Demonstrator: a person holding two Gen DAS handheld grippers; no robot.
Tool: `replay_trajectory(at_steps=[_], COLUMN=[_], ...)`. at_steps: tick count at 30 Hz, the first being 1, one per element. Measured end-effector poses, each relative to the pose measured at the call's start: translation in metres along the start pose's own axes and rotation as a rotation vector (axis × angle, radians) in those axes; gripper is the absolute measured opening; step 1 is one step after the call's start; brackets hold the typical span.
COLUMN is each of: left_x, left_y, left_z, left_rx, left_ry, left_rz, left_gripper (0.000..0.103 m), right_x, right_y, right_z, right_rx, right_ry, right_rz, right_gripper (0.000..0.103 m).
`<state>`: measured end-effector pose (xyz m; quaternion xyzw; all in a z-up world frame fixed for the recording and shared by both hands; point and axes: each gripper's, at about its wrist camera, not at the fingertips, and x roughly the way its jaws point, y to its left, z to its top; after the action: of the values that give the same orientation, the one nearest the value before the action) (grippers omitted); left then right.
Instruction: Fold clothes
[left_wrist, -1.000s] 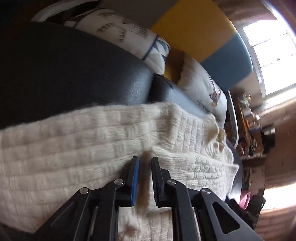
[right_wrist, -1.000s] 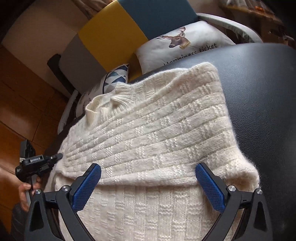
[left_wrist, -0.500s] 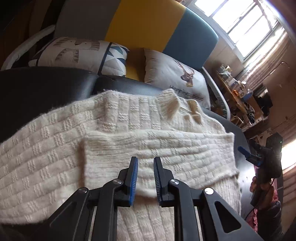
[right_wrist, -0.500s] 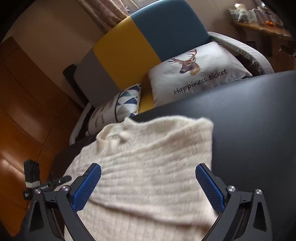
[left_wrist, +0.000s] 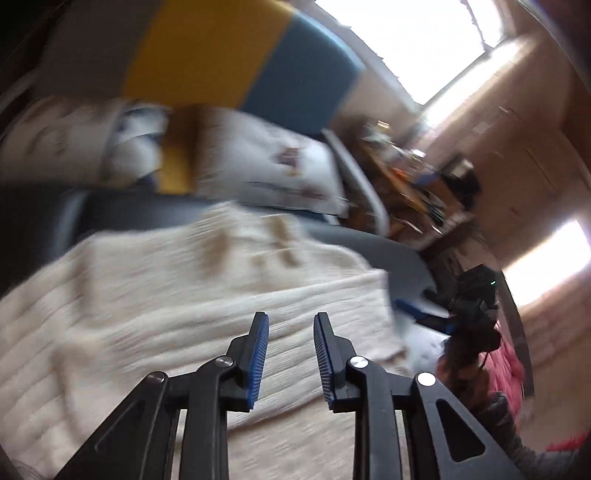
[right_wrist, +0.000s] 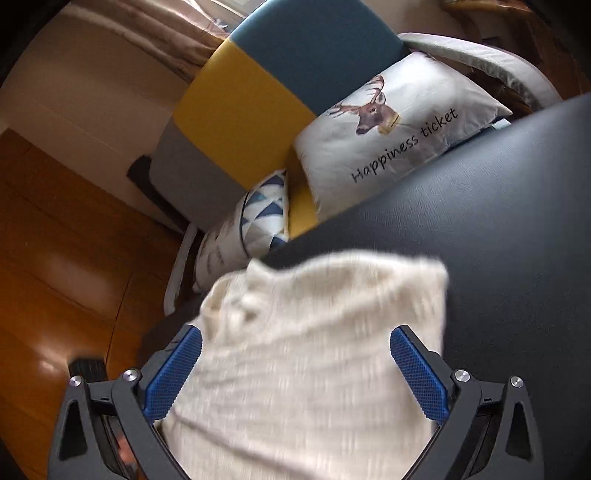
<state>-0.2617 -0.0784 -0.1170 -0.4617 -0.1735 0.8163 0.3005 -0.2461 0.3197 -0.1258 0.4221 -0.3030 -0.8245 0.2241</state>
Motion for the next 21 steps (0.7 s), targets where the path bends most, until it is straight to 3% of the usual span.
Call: replay_trajectory(at_steps=[3,9,12,16,21], left_x=[0.052,0.151,0.192,0.234,0.263], left_y=[-0.052,-0.118,-0.130,-0.130,-0.115], left_z=[0.030,0.065,0.073,0.075,0.072], left_rx=[0.145,0.346,0.409,0.451,0.421], left_ry=[0.060,0.208,0.321,0.406,0.512], left_rz=[-0.029,-0.062,-0.102,-0.062,-0.144], left_gripper=[0.028,0.034,0.041,0.042,0.045], right_x=[-0.014,0.008,0.007,0.002,0.001], right_y=[0.015,0.020,0.014,0.005,0.009], right_z=[-0.029,-0.069,-0.076,-0.078,-0.085], right_rx=[-0.126,-0.354,-0.388,-0.381,-0.434], right_ry=[0.059,0.208,0.198,0.165,0.146], right_rz=[-0.016,-0.133,-0.119,-0.071,-0.078], right_gripper=[0.103,0.103,0.103,0.103,0.103])
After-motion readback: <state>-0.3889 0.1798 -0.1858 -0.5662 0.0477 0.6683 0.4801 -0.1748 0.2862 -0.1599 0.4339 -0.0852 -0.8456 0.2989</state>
